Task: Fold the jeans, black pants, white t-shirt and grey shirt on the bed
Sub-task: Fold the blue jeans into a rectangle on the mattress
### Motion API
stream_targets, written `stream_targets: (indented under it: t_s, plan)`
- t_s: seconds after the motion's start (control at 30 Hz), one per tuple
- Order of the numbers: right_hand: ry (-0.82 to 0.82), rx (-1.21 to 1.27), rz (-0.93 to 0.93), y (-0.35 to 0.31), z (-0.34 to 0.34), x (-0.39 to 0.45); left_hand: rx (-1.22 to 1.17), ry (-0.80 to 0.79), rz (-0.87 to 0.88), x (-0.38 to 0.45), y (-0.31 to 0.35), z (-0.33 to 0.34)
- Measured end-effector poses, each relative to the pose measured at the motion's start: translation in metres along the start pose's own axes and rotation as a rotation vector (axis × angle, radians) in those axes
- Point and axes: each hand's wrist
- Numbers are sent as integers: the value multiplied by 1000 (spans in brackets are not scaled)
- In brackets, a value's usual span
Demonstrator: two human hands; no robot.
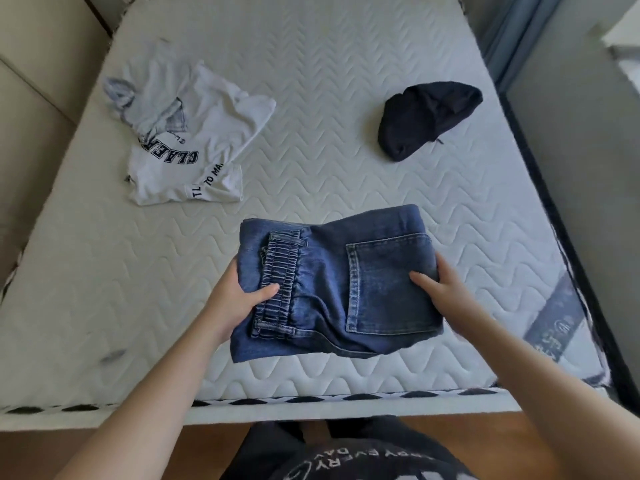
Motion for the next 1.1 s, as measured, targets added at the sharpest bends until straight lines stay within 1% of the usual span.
stream_targets:
  t_s: [0.2, 0.37, 0.5, 0.67, 0.77, 0.93, 1.1]
  plan:
    - [1, 93, -34, -24, -32, -58, 89, 3, 149, -55, 51, 5]
    - [54, 107, -92, -30, -50, -96, 27, 0, 211, -82, 62, 13]
    - [111, 64, -161, -27, -55, -135, 0, -43, 287, -102, 66, 14]
    - [285, 48, -217, -24, -53, -199, -63, -104, 318, -134, 58, 22]
    - [353, 40, -209, -17, -61, -235, -94, -157, 331, -151, 54, 36]
    - [361, 156, -214, -7, -86, -289, -133, -246, 342, -176, 56, 70]
    - [329, 233, -197, 10, -126, -323, -118, -301, 357, -191, 69, 109]
Point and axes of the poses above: each hand's wrist, its own x-axis towards the middle knuckle, its own z-axis out of the palm, y = z × x, and after that the axes turned 8 degrees about x, right-handed
